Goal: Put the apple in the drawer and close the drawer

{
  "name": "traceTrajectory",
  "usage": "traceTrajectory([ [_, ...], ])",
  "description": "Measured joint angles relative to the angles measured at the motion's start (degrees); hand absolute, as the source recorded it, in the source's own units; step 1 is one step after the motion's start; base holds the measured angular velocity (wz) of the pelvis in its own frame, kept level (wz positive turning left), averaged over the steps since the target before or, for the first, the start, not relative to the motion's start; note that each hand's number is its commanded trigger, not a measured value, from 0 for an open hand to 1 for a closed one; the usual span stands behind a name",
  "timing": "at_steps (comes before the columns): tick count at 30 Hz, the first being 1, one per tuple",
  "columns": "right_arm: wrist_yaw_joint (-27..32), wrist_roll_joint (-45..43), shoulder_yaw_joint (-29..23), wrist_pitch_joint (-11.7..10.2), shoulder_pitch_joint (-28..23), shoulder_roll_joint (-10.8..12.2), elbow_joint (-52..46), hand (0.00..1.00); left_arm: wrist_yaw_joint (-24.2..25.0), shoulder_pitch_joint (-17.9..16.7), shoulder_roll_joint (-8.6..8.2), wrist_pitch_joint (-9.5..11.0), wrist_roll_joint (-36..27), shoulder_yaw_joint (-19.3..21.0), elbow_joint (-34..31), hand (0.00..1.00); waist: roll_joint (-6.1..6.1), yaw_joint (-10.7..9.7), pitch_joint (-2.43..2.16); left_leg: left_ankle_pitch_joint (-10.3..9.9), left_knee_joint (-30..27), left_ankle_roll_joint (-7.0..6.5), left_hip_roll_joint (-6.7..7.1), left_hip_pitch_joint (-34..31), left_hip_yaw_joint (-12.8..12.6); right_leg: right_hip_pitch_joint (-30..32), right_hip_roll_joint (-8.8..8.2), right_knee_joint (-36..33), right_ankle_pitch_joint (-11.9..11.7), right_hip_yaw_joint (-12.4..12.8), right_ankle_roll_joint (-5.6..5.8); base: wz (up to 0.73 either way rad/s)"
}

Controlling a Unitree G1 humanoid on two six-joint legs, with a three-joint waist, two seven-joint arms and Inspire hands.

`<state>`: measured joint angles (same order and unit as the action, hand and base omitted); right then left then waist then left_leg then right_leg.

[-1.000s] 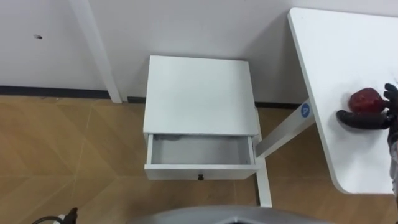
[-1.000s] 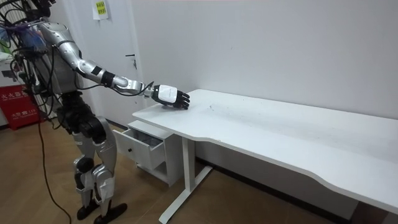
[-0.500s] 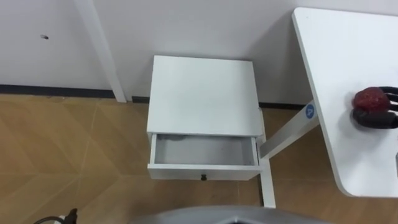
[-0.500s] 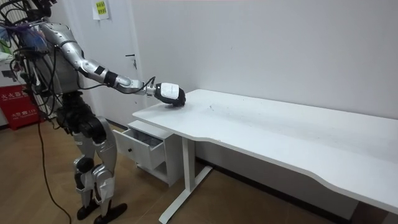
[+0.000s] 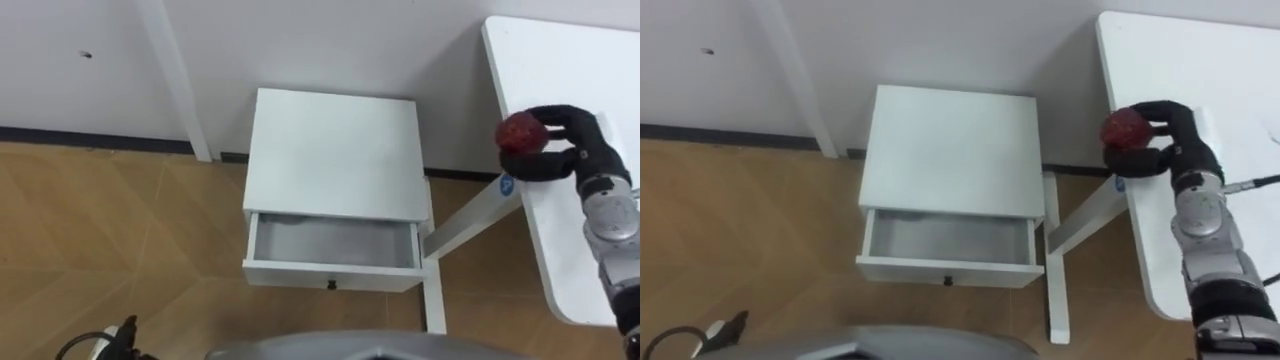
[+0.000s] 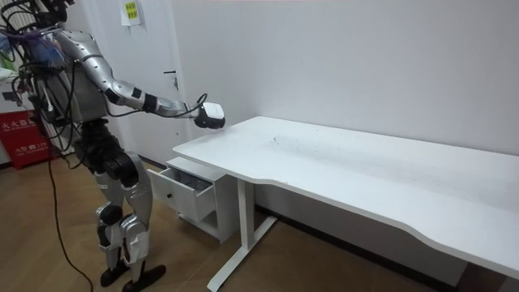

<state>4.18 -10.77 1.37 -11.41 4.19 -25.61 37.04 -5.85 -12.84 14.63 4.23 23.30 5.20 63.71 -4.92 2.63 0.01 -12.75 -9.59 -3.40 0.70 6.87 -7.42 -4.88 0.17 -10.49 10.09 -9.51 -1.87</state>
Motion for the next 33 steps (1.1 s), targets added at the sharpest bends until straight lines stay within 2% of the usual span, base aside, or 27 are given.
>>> traceTrajectory([
  [4, -1.45, -1.99, 4.74, 1.29, -0.49, 2.04, -6.93, 1.00, -0.03, 0.26, 0.07, -0.15, -0.17, -2.74, -0.01, 0.00, 0.29, 0.82, 0.24, 0.00, -0.03, 0.00, 0.04, -0.41, 0.38, -0.15, -0.06, 0.26, 0.00, -0.41, 0.01, 0.05],
  [9, -3.90, -3.32, 10.13, 1.56, -1.36, 6.14, -14.42, 1.00, -0.02, 1.04, -0.72, -0.47, -0.06, -5.79, -0.89, 0.00, 0.57, 1.30, 0.41, -0.01, -0.79, 0.01, 0.10, -1.76, 1.82, 0.24, -0.18, 0.83, -0.03, -1.68, 0.00, 0.16],
  [11, -4.75, -3.41, 13.05, 1.53, -1.48, 7.35, -15.72, 1.00, -0.02, 1.51, -1.35, -0.98, 0.03, -6.02, -0.88, 0.00, 1.16, 2.33, 0.27, -0.01, -0.83, 0.01, 0.13, -2.47, 2.20, 0.58, -0.17, 0.82, -0.03, -1.88, 0.00, 0.07],
  [12, -5.09, -3.49, 13.70, 1.53, -1.65, 7.39, -15.85, 1.00, -0.02, 1.73, -1.48, -1.18, 0.03, -6.00, -0.88, 0.00, 1.15, 2.56, 0.06, -0.01, -0.84, 0.01, 0.13, -2.63, 2.27, 0.78, -0.18, 0.79, -0.03, -1.93, 0.00, 0.09],
  [14, -6.85, -5.05, 15.47, 1.61, -2.16, 7.44, -16.28, 1.00, -0.01, 2.24, -1.59, -1.43, 0.02, -5.97, -0.88, 0.00, 1.43, 3.23, -0.03, -0.01, -1.34, 0.01, 0.24, -3.27, 2.93, 1.07, -0.27, 0.79, -0.03, -2.22, 0.00, 0.13],
  [16, -7.85, -7.31, 15.84, 1.73, -2.27, 8.08, -16.28, 1.00, 0.22, 2.37, -1.66, -1.82, 0.04, -5.95, -0.88, 0.00, 1.70, 3.66, 0.10, -0.01, -1.36, 0.01, 0.25, -3.54, 3.02, 1.07, -0.28, 0.82, -0.03, -2.22, 0.00, 0.03],
  [22, -9.41, -11.96, 18.57, 3.93, -2.28, 9.30, -16.43, 1.00, 1.45, 2.59, -1.92, -3.32, 0.16, -6.23, -0.97, 0.00, 1.72, 3.95, 0.03, -0.01, -1.39, 0.01, 0.26, -3.80, 3.44, 1.13, -0.35, 0.83, -0.03, -3.05, 0.00, 0.03],
  [33, -10.82, -12.17, 20.12, 6.00, -5.25, 9.64, -15.43, 1.00, 2.77, 2.68, -1.96, -4.12, 0.17, -7.48, -1.88, 0.00, 1.61, 4.10, 0.14, -0.01, -1.71, 0.01, 0.46, -4.29, 3.81, 1.28, -0.50, 0.82, -0.03, -3.33, 0.00, 0.01],
])
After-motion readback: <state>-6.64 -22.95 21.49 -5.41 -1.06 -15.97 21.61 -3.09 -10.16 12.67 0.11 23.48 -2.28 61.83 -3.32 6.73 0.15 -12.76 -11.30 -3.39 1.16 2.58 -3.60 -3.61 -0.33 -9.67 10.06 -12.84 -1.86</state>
